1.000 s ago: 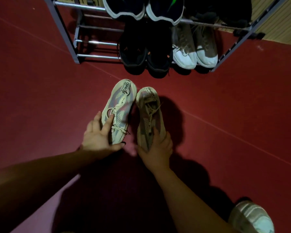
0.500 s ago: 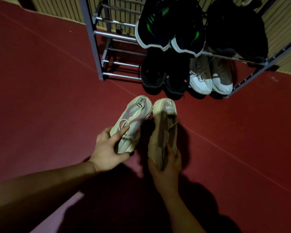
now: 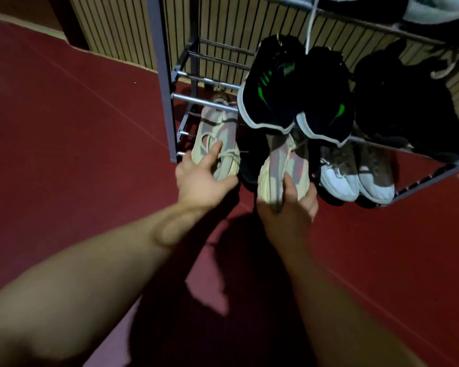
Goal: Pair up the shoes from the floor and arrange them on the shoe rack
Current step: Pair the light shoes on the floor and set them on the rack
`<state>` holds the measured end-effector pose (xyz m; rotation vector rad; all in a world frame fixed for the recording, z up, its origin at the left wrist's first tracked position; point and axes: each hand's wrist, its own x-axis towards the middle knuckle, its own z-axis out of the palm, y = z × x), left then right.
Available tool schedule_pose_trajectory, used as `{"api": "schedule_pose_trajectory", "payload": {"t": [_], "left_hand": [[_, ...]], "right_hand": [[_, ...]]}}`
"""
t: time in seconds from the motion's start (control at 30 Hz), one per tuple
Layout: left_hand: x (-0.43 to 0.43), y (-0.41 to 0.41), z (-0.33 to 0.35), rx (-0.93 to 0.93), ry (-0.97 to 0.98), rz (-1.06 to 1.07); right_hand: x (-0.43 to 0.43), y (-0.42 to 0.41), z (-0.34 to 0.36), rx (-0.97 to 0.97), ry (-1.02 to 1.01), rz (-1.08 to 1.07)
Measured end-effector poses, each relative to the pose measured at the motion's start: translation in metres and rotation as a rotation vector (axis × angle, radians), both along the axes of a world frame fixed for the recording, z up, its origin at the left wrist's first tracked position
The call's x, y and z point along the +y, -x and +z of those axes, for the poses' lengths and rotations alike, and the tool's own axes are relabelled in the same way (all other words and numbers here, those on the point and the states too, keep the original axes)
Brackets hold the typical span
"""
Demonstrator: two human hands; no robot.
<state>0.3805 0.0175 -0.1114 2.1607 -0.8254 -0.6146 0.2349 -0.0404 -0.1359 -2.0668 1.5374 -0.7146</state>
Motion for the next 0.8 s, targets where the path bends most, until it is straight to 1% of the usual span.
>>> {"api": "schedule_pose_trajectory", "payload": {"t": [0.03, 0.1, 0.2, 0.27, 0.33, 0.4, 0.5, 0.57, 0.67, 0.73, 0.8], "left_hand": [[-0.016, -0.008, 0.002, -0.066, -0.047, 0.003], [-0.043, -0.028, 0.001, -0.184, -0.169, 0.012], [-0.063, -0.05, -0.013, -0.319, -0.367, -0.003], [-0.061, -0.052, -0.03, -0.446, -0.454, -0.129], [-0.051, -0.053, -0.045, -0.525, -0.488, -0.296], [-0.044, -0.06, -0.055, -0.531, -0.479, -0.366], [-0.039, -0.067, -0.053, -0.597, -0.498, -0.356], [-0.039, -0.069, -0.05, -0.635, -0.528, -0.365], [-0.038, -0.073, -0.05, -0.643, -0.587, -0.414], [-0.039, -0.077, -0.048, -0.62, -0.607, -0.431], [-0.037, -0.08, -0.046, -0.592, -0.611, -0.448]], "right_hand": [[-0.013, -0.012, 0.003, 0.024, 0.014, -0.005], [-0.036, -0.036, 0.01, 0.122, -0.024, 0.032], [-0.065, -0.063, 0.016, 0.374, -0.096, 0.109], [-0.072, -0.076, 0.013, 0.518, -0.102, 0.178], [-0.071, -0.083, 0.006, 0.594, -0.121, 0.266], [-0.068, -0.088, -0.001, 0.612, -0.156, 0.275], [-0.067, -0.104, -0.005, 0.675, -0.106, 0.25], [-0.068, -0.121, -0.003, 0.694, -0.149, 0.281], [-0.076, -0.14, -0.004, 0.617, -0.33, 0.415], [-0.082, -0.136, -0.005, 0.653, -0.396, 0.514], [-0.087, -0.122, -0.003, 0.748, -0.4, 0.596]]}}
